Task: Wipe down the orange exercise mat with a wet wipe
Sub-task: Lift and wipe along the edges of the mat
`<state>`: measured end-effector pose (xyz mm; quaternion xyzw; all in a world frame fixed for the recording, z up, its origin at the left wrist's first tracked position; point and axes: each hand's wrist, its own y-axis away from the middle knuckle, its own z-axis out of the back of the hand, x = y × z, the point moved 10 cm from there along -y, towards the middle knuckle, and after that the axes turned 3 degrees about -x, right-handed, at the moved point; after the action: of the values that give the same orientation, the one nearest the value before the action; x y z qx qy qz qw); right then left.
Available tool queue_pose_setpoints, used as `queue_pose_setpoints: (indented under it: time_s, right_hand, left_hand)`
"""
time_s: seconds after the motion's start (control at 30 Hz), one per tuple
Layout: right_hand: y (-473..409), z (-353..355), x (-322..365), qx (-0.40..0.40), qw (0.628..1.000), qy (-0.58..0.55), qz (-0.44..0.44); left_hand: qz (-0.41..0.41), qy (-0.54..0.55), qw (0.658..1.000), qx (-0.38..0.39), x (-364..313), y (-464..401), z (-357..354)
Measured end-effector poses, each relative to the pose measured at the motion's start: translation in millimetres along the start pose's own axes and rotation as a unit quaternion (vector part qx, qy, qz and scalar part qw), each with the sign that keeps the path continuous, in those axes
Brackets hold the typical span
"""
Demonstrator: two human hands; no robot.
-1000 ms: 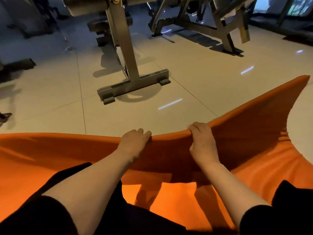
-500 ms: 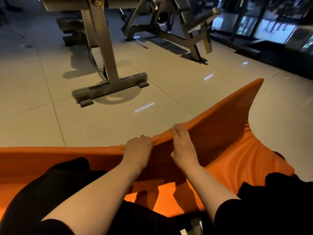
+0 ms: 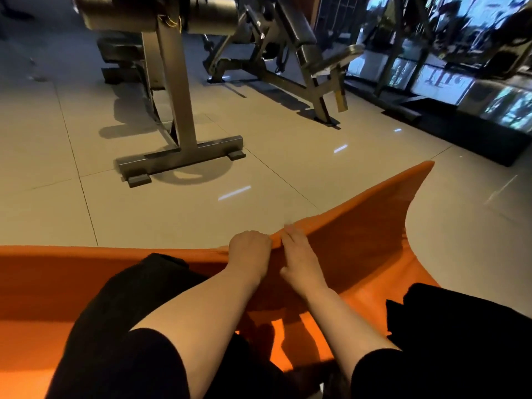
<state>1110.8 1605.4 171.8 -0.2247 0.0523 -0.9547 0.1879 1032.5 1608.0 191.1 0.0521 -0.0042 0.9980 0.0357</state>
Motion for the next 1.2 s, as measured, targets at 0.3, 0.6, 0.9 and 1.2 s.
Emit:
queue_pose_setpoints:
  time_s: [0.3, 0.6, 0.9, 1.2]
  right_hand:
    - [0, 20, -40, -0.087, 0.993, -0.058, -0.056]
    - [0, -24, -46, 0.031, 0.999, -0.013, -0.001]
    - [-4, -70, -1, 0.034, 0.999, -0.023, 0.016]
    - [-17, -77, -5, -0.07, 0.996, -0.005, 0.057]
  left_hand:
    - [-0.001, 0.013, 1.0, -0.026, -33, -3, 17]
    - [-0.007, 0.015, 0.999, 0.044, -39, 10, -28]
    - [0.083, -0.015, 0.984, 0.157, 85, 25, -71]
    - [0.154, -0.057, 0.985, 0.048, 223, 39, -78]
